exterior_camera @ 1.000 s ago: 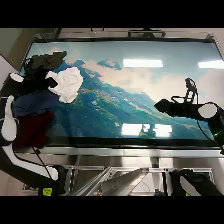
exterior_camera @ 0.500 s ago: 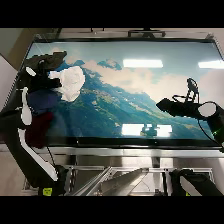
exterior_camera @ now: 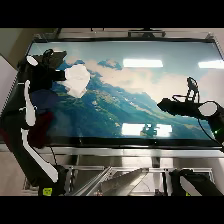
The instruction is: Fold the shirts.
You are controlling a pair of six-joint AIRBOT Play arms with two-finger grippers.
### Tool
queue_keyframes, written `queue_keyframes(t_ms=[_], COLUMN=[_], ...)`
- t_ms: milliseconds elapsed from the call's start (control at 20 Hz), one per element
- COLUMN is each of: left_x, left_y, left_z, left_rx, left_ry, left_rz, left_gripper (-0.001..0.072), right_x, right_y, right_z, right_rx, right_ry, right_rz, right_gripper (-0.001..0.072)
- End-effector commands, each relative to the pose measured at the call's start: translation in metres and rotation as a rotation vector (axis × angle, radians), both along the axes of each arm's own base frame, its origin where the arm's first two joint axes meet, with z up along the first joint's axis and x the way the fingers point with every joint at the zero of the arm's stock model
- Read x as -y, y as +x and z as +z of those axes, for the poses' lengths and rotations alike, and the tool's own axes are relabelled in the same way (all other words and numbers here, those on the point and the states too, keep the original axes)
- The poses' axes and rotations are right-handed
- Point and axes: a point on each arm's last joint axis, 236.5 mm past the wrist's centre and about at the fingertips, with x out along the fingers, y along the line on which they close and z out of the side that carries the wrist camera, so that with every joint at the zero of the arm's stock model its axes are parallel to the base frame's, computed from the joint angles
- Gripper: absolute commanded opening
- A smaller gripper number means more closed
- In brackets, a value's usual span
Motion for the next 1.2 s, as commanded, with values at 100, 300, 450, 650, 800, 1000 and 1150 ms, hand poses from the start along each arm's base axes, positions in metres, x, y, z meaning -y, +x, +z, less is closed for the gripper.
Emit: queue_keyframes(t_ms=[100, 300, 450, 650, 800, 1000, 1150], left_x=[0.177, 0.268, 0.318, 0.343, 0.312, 0.196, 0.134], left_y=[-0.075, -0.171, -0.213, -0.233, -0.205, -0.154, -0.128], left_z=[0.106, 0.077, 0.049, 0.047, 0.066, 0.044, 0.004], left_rx=[0.018, -0.148, -0.178, -0.177, -0.129, -0.167, -0.174], left_ry=[-0.410, -0.406, -0.386, -0.379, -0.317, -0.135, -0.153], left_rz=[-0.299, -0.473, -0.518, -0.568, -0.564, -0.357, -0.140], left_gripper=[0.0014, 0.0016, 0.0022, 0.0719, 0.0719, 0.0712, 0.0711], right_x=[0.021, 0.047, 0.053, 0.053, 0.042, -0.008, -0.066], right_y=[-0.003, -0.030, -0.046, -0.048, -0.058, -0.072, -0.065], right_z=[0.022, 0.017, 0.013, 0.013, 0.014, -0.008, -0.035], right_rx=[0.009, -0.089, -0.139, -0.147, -0.184, -0.211, -0.147], right_ry=[-0.024, -0.018, -0.010, -0.005, 0.033, 0.120, 0.139], right_rz=[0.040, 0.056, 0.088, 0.090, 0.123, 0.193, 0.227], right_gripper=[0.0349, 0.0350, 0.0351, 0.0491, 0.0491, 0.0492, 0.0492])
